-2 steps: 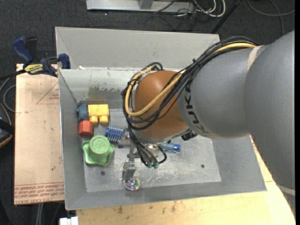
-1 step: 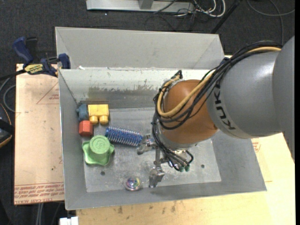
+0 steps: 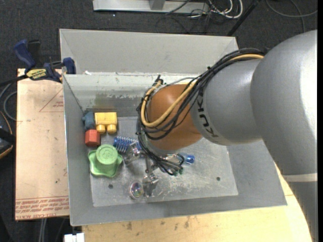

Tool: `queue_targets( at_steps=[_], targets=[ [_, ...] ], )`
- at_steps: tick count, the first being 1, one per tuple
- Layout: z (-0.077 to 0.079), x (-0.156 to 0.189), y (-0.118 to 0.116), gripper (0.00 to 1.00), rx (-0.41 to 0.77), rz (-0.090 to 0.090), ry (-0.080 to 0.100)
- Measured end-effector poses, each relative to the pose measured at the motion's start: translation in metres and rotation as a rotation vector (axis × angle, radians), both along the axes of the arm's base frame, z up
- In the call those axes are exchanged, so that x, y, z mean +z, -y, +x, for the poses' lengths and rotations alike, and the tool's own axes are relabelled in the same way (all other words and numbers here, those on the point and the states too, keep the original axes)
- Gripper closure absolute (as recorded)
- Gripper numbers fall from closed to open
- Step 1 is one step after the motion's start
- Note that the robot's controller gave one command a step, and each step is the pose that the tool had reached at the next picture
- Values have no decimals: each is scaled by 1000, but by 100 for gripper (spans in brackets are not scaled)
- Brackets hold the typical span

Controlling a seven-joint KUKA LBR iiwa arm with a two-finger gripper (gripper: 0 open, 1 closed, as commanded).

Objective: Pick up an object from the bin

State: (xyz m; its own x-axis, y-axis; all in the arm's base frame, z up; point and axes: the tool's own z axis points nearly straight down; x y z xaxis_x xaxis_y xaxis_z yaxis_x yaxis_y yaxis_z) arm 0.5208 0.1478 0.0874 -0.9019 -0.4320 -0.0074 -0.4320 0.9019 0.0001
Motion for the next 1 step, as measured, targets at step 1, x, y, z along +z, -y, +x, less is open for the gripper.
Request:
queue_targets(
  at_steps=[1],
  targets=[
    [-2,-6,1,100,-1,-2,-7]
  ],
)
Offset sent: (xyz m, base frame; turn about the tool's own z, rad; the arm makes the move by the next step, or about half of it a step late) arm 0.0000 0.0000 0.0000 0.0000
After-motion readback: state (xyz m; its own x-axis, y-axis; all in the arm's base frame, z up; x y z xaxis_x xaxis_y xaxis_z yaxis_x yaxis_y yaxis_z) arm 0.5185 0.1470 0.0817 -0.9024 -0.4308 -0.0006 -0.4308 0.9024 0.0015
